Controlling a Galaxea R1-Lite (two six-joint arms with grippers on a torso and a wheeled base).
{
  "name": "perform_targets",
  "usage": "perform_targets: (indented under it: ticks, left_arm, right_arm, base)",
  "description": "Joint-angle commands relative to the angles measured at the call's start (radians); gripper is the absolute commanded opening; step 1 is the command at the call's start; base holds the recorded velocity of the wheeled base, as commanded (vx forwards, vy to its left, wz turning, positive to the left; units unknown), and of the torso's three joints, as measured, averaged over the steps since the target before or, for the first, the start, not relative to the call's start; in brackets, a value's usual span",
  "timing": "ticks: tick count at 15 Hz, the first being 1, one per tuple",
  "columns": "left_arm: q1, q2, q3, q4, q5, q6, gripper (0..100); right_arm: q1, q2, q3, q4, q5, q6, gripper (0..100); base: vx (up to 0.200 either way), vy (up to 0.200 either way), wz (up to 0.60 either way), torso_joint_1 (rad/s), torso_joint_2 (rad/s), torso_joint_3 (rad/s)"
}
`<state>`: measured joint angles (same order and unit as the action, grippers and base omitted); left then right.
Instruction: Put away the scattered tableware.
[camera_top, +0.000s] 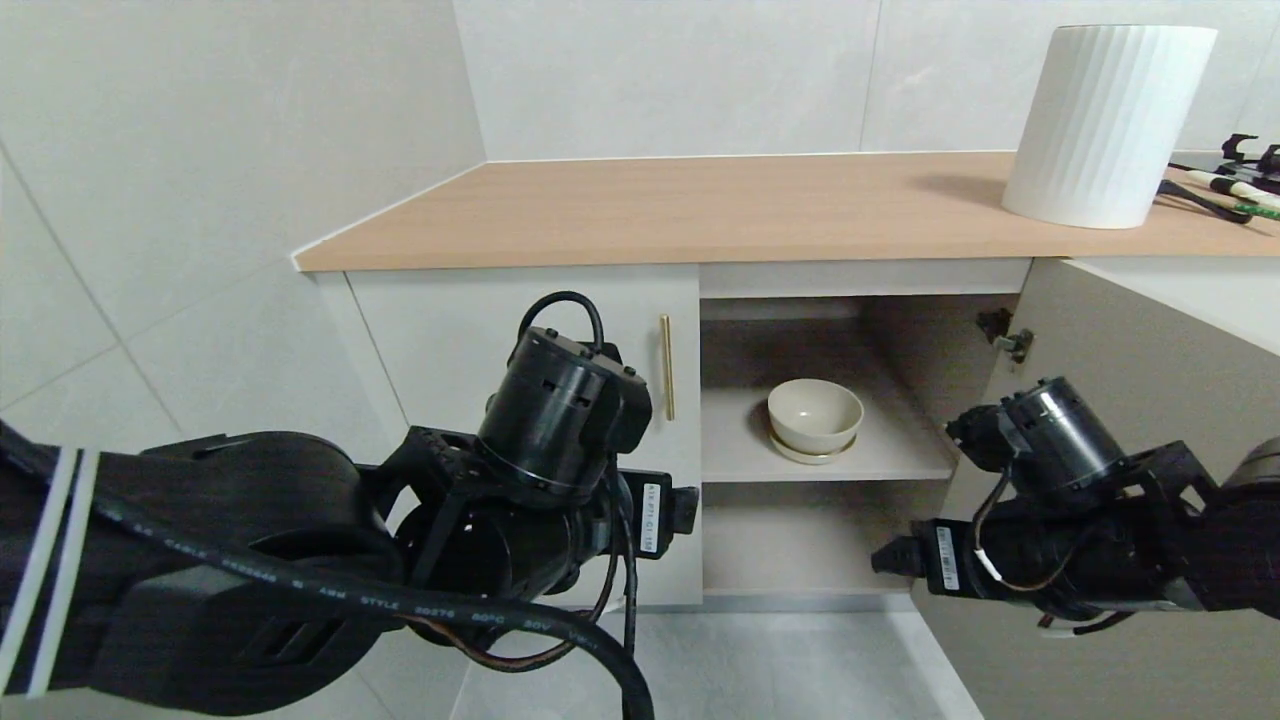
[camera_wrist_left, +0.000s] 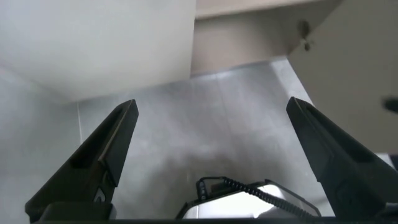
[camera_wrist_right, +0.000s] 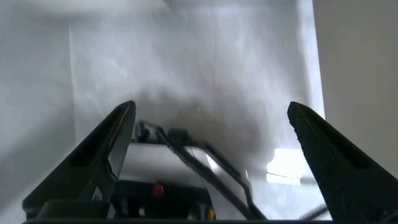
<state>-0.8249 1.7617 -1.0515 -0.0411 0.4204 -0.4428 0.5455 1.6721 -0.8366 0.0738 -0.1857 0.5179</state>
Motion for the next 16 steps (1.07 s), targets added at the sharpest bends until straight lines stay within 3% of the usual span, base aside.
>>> perform_targets:
  ticks: [1, 6, 11, 16]
  left_arm:
    - [0.0, -0.008, 0.004, 0.0, 0.001, -0.001, 100]
    - [-0.002, -0.014, 0.008, 0.0, 0.027, 0.001, 100]
    - [-0.002, -0.034, 0.018, 0.0, 0.029, 0.003, 100]
    - [-0.002, -0.03, 0.024, 0.0, 0.031, 0.009, 100]
  right_arm:
    - [0.002, -0.083, 0.074, 0.0, 0.0, 0.001, 100]
    - [0.08, -0.238, 0.197, 0.004, -0.001, 0.019, 100]
    - [0.103, -0.382, 0.237, 0.103, -0.001, 0.071, 100]
    - [0.096, -0.456, 0.297, 0.109, -0.017, 0.123, 100]
  base:
    - [-0.2, 0.0, 0.0, 0.012, 0.01, 0.002]
    - [-0.2, 0.0, 0.0, 0.001, 0.0, 0.003]
    - [0.0, 0.0, 0.0, 0.0, 0.0, 0.0]
    - [0.0, -0.04, 0.0, 0.0, 0.0, 0.0]
